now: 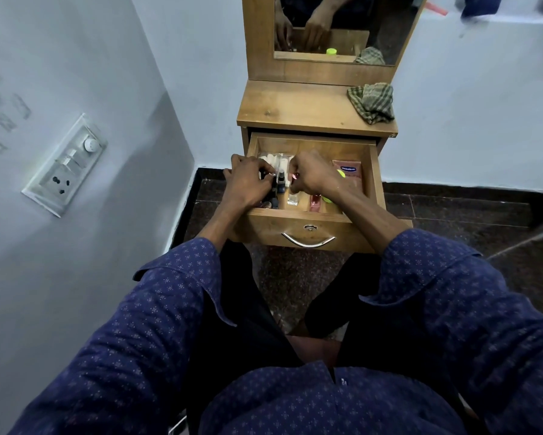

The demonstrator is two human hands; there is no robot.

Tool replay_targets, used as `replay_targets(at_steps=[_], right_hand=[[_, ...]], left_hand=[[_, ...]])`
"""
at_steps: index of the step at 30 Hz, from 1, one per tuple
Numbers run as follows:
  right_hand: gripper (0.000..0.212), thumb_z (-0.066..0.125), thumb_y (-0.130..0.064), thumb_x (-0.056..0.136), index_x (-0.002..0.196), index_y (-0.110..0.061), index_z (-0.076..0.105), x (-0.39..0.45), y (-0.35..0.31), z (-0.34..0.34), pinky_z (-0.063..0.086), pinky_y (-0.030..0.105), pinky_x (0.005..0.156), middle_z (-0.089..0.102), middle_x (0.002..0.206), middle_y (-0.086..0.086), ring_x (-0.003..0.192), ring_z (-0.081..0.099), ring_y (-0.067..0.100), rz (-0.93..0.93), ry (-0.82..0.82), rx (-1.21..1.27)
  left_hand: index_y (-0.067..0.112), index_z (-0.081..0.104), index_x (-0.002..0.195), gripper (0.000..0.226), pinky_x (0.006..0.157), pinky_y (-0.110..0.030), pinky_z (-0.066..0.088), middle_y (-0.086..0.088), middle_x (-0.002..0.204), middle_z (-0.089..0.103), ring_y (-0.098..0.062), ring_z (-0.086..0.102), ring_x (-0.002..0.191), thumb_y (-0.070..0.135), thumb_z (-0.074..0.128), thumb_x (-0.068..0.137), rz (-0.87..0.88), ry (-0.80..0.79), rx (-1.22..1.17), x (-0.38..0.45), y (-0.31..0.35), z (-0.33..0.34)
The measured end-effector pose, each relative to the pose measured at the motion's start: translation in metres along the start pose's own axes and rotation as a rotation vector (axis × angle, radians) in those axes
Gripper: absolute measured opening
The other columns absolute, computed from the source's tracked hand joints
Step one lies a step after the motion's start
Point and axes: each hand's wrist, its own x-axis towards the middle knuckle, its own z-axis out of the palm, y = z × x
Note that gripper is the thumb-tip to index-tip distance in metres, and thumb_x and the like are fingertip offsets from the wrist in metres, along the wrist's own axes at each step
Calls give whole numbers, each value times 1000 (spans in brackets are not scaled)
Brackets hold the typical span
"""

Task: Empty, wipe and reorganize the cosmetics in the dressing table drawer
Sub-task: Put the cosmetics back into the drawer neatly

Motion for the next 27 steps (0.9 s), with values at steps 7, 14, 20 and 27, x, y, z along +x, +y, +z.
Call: replay_targets(at_steps=[7,14,20,27], right_hand=[[28,91,-7,72,90,-11,70,-1,-3,18,40,32,60,66,84,3,81,64,25,24,33,128],[41,89,-5,72,104,-13,65,4,-3,30,46,32,70,72,105,9,96,68,28,141,64,217],[39,88,-5,75,104,-14,64,6,-5,27,37,30,61,68,106,6,94,64,26,136,53,186],[33,92,-8,73,97,-15,70,9,5,-1,57,34,71,74,96,3,90,73,21,50,-44,228]], left_hand=[[28,77,117,28,106,-56,34,-2,125,69,-26,35,134,31,64,93,-4,2,0,0,-2,1],[27,77,116,27,106,-54,33,0,122,70,-24,35,132,31,66,91,-5,6,-5,-1,-2,2],[29,77,114,28,106,-54,36,0,124,70,-24,37,130,38,69,89,-1,9,9,-1,-1,3],[28,72,123,40,98,-46,33,4,128,67,-22,40,129,43,70,86,21,17,20,-2,-1,0]])
